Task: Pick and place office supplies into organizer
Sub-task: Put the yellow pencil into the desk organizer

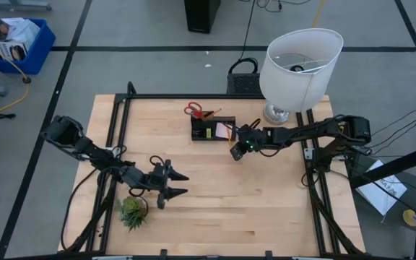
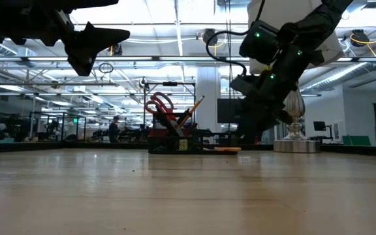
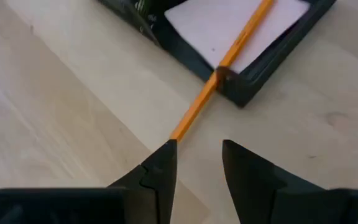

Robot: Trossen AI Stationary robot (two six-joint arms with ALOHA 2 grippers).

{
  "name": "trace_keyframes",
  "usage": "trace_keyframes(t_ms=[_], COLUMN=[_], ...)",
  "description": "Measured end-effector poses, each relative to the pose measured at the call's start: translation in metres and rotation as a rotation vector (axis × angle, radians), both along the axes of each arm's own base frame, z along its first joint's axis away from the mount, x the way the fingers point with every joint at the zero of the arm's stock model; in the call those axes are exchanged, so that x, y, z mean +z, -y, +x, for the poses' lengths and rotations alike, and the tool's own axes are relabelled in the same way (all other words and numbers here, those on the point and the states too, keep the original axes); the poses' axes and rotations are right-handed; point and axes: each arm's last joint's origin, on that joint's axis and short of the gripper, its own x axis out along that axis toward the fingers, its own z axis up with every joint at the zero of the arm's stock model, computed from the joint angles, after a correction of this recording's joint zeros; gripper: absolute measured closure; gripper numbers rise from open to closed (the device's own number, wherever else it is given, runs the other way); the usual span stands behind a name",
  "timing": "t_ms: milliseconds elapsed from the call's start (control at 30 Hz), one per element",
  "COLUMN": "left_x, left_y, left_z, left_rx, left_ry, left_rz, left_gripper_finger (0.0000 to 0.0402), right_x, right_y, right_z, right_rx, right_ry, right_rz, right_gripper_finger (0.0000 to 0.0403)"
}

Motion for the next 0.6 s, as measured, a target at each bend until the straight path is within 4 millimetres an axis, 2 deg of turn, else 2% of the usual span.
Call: trace_keyframes(t_ms=[300,600], left_x=[0.0,0.0], left_y=[0.0,0.0], left_z=[0.0,0.0], left_rx=[0.008,0.008], left_ry=[0.0,-0.001], left_rz=[0.001,0.009], left_gripper_finger=[0.0158,0.0158], right_x=[-0.001,-0.022], right_y=[0.001,-0.002], right_z=[0.005,0.017], right_rx=[-0.019,0.034], right_ry=[0.037,0.046], right_rz=[-0.007,0.016], right_gripper_finger=[0.0249,0.0165])
